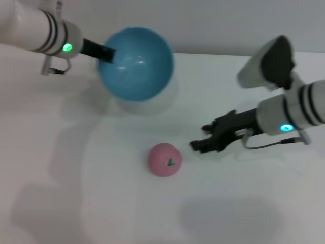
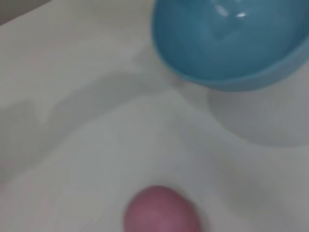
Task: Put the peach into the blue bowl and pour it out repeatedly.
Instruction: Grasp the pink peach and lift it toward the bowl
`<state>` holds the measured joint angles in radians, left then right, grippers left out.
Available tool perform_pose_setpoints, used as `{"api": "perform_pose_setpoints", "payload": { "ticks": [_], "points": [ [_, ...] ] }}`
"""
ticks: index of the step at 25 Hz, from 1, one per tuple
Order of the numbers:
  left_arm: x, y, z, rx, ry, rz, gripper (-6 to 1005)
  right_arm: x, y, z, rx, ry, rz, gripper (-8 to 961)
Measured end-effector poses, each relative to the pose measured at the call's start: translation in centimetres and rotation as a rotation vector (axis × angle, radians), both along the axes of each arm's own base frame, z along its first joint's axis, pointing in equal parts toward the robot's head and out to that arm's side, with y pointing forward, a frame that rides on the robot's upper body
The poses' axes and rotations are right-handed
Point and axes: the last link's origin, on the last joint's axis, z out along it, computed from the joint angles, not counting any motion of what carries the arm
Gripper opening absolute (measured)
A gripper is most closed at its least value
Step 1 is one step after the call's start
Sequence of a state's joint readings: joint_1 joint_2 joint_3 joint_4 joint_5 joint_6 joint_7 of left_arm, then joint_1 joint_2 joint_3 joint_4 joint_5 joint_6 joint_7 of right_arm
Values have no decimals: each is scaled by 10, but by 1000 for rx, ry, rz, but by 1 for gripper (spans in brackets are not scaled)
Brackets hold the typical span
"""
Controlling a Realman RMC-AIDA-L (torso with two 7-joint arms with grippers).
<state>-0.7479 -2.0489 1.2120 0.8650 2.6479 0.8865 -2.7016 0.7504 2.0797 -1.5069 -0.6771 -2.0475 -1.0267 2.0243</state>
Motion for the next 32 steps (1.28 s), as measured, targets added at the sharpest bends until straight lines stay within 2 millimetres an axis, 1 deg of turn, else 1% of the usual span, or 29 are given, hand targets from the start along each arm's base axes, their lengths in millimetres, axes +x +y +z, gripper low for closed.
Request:
{"api": "perform_pose_setpoints", "payload": {
  "ticks": [3, 5, 7, 11, 15, 17, 18, 25, 32],
  "points": [
    [0, -4, 10, -17, 31, 49, 0, -15, -5, -8, -25, 3, 78, 588],
    [1, -8, 15, -44, 31, 70, -1, -22, -7, -11, -36, 0, 113, 590],
    [1, -12, 18, -67, 36, 85, -1, -27, -8, -14, -42, -6, 142, 590],
    [-2, -18, 18, -100, 54, 106, -1, -35, -11, -22, -41, -19, 195, 590],
    [-3, -21, 14, -117, 60, 105, -1, -38, -17, -37, -29, -44, 250, 590],
    [-2, -23, 12, -123, 62, 104, -1, -39, -24, -50, -20, -63, 297, 591],
    [-2, -23, 12, -124, 63, 103, -1, -39, -26, -53, -17, -71, 312, 591],
    [2, -23, 10, -129, 72, 86, 0, -38, -29, -61, -2, -102, 361, 591],
    [10, -23, 5, -143, 90, 56, 0, -34, -25, -62, 38, -88, 328, 589]
  ]
}}
